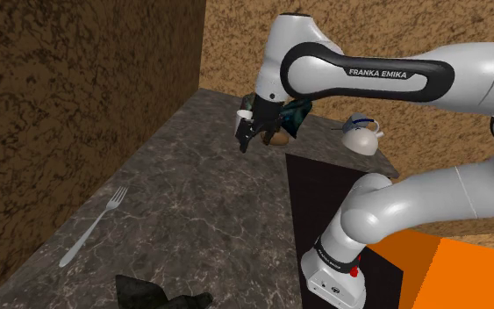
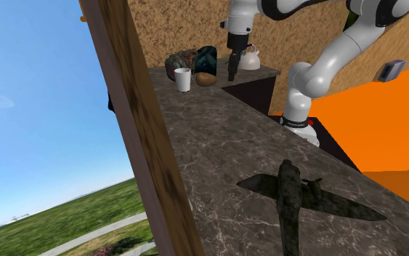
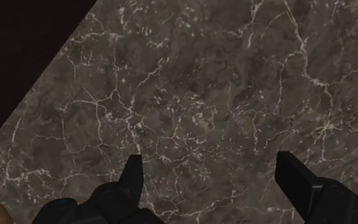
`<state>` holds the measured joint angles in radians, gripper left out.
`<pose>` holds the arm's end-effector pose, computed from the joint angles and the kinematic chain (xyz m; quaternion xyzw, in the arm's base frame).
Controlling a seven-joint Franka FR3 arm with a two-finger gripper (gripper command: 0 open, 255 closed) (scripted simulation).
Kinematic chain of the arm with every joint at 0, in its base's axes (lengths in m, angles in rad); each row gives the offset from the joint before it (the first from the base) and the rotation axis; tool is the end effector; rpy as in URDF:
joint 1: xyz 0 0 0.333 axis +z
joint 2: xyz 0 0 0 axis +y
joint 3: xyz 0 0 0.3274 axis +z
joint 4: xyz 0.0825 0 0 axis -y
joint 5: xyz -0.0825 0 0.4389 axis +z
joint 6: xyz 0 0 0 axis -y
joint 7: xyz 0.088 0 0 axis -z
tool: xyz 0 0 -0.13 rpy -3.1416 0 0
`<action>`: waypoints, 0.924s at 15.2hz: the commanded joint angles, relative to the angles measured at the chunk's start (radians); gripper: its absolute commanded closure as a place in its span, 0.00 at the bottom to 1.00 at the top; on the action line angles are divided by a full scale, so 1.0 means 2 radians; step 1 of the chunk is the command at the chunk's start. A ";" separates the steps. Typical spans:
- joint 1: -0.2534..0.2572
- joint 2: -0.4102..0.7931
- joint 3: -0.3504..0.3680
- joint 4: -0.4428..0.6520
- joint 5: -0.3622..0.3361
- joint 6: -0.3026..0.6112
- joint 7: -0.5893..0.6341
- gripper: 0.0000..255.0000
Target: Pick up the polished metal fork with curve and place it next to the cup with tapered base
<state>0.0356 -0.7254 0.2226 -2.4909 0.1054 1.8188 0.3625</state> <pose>0.3730 0.1129 0.4960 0.9955 -0.0898 0.0266 0.0153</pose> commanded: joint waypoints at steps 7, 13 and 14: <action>-0.009 0.088 0.110 0.027 0.040 0.070 0.180 0.00; -0.037 0.193 0.194 0.087 0.022 0.119 0.325 0.00; -0.043 0.214 0.208 0.100 0.013 0.126 0.351 0.00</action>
<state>-0.0414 -0.3343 0.6083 -2.3076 0.1426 2.0499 1.0036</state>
